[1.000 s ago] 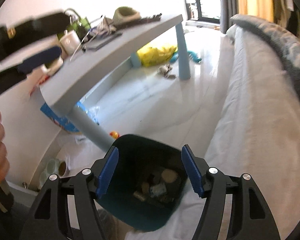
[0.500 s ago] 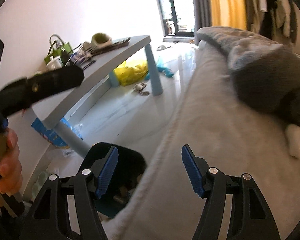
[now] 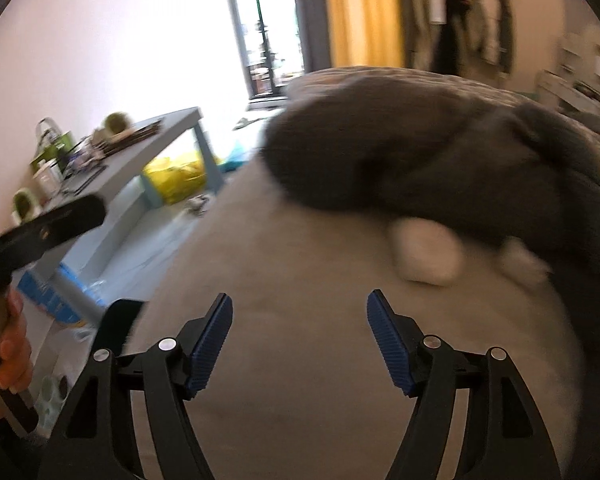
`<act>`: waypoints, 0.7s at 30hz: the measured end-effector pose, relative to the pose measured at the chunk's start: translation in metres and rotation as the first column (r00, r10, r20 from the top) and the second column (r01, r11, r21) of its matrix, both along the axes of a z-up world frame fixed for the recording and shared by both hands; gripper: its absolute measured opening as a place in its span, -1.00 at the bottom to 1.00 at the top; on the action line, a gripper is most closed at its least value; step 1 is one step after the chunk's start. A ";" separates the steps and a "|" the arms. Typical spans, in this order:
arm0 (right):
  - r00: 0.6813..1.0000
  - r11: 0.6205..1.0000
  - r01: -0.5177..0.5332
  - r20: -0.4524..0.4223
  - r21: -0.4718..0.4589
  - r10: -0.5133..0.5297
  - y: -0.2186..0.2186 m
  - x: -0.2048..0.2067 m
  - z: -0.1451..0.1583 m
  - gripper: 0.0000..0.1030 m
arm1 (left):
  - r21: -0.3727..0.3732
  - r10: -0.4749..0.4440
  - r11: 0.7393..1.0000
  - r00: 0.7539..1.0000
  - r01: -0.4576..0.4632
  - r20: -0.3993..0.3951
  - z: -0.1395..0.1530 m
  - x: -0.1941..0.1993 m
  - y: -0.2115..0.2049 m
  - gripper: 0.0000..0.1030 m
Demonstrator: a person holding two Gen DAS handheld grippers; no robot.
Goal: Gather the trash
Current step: 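Move both grippers back toward the bed, then reach the right gripper toward the small bubble-wrap piece by the blanket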
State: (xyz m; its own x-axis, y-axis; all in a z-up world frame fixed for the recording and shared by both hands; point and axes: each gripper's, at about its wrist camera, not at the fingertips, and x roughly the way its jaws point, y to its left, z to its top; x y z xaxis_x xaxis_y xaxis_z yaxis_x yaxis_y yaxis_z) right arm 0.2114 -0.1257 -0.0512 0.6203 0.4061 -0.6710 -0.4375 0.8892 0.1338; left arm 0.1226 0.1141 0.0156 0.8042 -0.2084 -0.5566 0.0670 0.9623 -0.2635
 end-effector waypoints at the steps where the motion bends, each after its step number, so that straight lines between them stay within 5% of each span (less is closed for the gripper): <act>1: 1.000 1.000 0.024 0.000 0.001 -0.024 -0.009 0.002 0.000 0.44 | 0.007 -0.010 1.000 1.000 0.010 0.000 -0.001 0.001 -0.007 0.57; 16: 0.943 0.941 0.330 -0.072 0.071 -0.325 -0.098 0.045 -0.016 0.81 | 0.082 -0.128 0.988 0.990 0.133 -0.065 -0.021 0.025 -0.088 0.80; 21: 0.921 0.920 0.385 -0.096 0.073 -0.377 -0.112 0.059 -0.024 0.89 | 0.050 -0.129 0.990 0.988 0.133 -0.082 -0.028 0.032 -0.101 0.82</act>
State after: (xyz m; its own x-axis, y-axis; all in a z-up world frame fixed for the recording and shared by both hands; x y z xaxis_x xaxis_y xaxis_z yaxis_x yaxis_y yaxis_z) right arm 0.2701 -0.2374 -0.0749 0.6869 0.2094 -0.6960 -0.0528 0.9695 0.2395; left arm 0.1543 0.0133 -0.0126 0.7255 -0.2764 -0.6302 0.1749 0.9598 -0.2196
